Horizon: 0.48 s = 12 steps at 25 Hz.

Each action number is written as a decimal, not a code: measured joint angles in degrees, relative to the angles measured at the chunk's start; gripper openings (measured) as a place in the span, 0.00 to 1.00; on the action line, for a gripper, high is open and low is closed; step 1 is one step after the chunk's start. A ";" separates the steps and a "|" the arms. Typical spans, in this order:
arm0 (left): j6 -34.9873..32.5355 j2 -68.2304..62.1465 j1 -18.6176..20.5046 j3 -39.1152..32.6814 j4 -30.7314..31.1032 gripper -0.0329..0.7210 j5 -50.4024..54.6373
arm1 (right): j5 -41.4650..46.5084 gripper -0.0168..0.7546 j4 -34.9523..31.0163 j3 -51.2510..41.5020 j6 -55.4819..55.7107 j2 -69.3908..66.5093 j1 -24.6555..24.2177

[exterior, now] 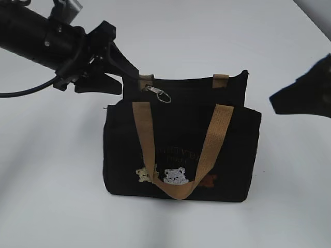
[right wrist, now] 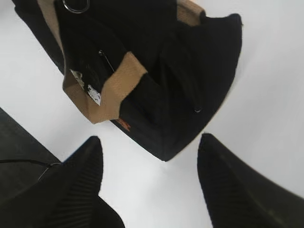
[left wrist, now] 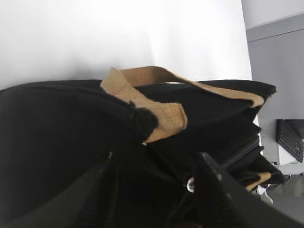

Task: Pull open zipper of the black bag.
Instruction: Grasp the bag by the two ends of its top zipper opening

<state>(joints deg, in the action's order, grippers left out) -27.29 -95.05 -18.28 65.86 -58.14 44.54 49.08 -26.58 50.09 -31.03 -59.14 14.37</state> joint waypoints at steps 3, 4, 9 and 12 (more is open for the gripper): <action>0.00 -3.34 -0.06 1.98 0.00 0.56 1.88 | -0.64 0.65 0.00 3.56 -0.37 -5.62 3.12; 0.00 -4.32 -0.06 2.45 0.00 0.55 2.07 | -0.93 0.65 0.00 4.69 -0.70 -7.25 4.22; 0.00 -7.93 -0.06 5.16 0.00 0.42 1.52 | -2.70 0.65 0.00 11.62 -3.31 -15.49 9.95; 0.00 -8.52 -0.06 6.65 0.13 0.24 2.16 | -3.19 0.65 0.11 14.86 -5.93 -19.64 13.42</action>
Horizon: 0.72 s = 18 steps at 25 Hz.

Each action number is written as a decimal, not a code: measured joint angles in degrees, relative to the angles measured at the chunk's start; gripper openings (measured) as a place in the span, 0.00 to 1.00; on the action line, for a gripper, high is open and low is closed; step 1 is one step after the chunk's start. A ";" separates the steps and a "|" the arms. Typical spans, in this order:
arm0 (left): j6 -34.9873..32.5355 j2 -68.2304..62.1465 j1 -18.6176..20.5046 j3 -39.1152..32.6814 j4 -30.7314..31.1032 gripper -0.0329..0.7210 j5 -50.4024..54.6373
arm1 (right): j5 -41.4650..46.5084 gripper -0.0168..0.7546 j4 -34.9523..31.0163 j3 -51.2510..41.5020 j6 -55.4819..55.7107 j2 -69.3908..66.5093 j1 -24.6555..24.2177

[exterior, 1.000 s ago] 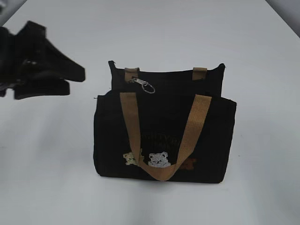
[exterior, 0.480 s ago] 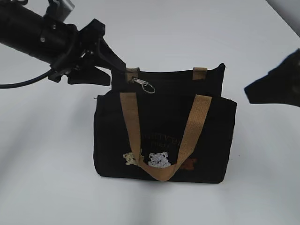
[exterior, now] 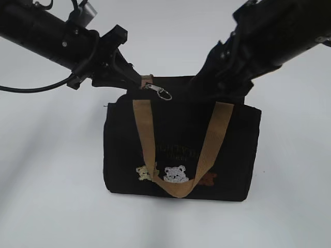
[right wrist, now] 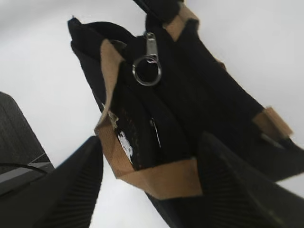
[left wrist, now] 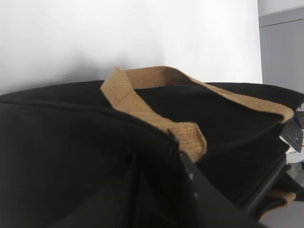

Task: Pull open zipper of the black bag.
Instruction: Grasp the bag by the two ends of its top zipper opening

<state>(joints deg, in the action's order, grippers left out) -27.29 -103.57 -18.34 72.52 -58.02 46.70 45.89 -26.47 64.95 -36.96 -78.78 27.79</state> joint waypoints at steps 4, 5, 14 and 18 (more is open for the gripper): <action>-0.06 -0.53 0.00 2.14 0.87 0.08 2.66 | -1.91 0.61 3.42 2.02 -3.57 -4.73 4.90; -0.06 -0.59 0.00 2.53 1.00 0.08 3.20 | -2.88 0.60 4.95 2.02 -3.95 -5.67 6.17; -0.17 -0.59 0.00 3.40 1.30 0.08 4.87 | -10.67 0.58 15.32 2.11 -4.76 -10.86 11.80; -0.22 -0.59 0.00 3.45 1.43 0.07 4.94 | -12.61 0.50 17.90 2.11 -4.76 -12.46 11.80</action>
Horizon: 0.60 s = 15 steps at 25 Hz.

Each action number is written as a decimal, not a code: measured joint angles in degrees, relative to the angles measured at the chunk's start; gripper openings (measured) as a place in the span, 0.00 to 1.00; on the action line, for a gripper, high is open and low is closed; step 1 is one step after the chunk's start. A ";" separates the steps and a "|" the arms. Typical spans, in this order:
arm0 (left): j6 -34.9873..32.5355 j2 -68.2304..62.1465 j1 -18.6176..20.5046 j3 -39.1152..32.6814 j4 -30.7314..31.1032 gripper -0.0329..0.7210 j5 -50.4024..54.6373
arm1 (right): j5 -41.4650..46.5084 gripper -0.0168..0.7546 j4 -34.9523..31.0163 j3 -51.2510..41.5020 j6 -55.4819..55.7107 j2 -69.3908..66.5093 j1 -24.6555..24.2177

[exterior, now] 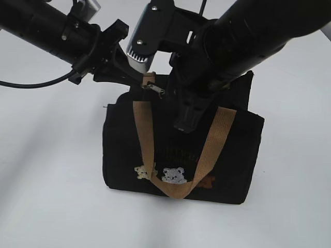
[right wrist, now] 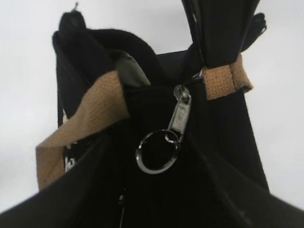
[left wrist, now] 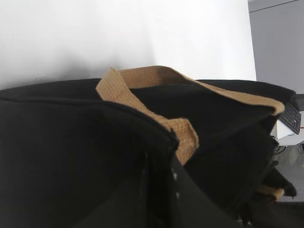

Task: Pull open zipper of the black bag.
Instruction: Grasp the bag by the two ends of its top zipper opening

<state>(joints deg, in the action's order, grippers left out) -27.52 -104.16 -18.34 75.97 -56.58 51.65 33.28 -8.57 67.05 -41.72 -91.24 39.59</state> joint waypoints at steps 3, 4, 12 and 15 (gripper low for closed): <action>0.00 0.00 0.00 0.00 0.17 0.07 0.00 | -0.39 0.37 2.54 0.00 0.00 -0.36 0.00; 0.00 0.00 0.00 0.00 0.18 0.07 0.00 | -0.44 0.31 3.03 0.00 0.00 -0.36 0.00; 0.00 0.00 0.00 0.00 0.66 0.07 -0.06 | -0.39 0.02 3.60 0.00 0.00 -0.36 0.00; 0.00 0.00 0.00 0.00 0.90 0.07 -0.06 | -0.25 0.02 3.60 0.00 0.00 -0.10 0.00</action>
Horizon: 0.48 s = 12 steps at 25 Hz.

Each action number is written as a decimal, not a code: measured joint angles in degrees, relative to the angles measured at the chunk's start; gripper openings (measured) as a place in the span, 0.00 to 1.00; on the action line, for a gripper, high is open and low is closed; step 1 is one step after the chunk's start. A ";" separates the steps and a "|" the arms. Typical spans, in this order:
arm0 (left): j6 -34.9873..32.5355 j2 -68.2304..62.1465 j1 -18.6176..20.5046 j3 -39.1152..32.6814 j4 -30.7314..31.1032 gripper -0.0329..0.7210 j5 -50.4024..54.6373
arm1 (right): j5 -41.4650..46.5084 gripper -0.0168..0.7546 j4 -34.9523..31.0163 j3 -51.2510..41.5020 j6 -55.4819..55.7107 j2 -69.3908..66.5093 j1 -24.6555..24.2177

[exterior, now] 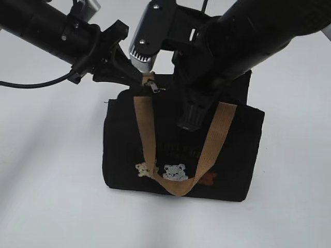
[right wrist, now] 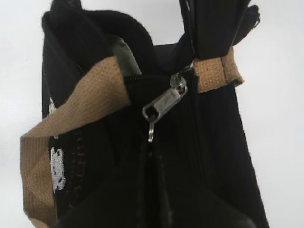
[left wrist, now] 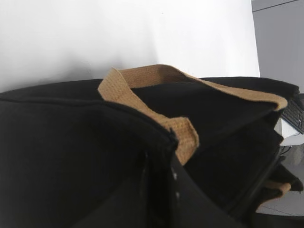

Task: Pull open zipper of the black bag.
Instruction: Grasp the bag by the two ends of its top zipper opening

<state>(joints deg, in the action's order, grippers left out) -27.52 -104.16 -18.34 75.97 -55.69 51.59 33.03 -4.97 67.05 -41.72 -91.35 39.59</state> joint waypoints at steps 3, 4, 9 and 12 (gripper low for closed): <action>0.00 0.00 0.00 0.06 0.10 0.07 0.00 | 0.46 0.02 0.00 0.00 0.06 1.29 0.00; 0.00 0.00 0.00 0.06 0.42 0.07 0.18 | 0.46 0.02 0.15 0.00 0.21 1.91 0.00; 0.00 0.05 -0.05 0.06 0.19 0.07 0.75 | 0.67 0.02 0.26 0.00 2.03 5.75 -0.06; 0.00 0.12 -0.15 0.17 -0.37 0.07 0.86 | 2.75 0.02 1.27 0.00 3.11 6.79 -0.06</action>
<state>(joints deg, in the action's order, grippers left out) -27.52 -104.04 -18.49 76.14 -56.06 52.45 35.78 -3.69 67.05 -38.61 -84.56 39.53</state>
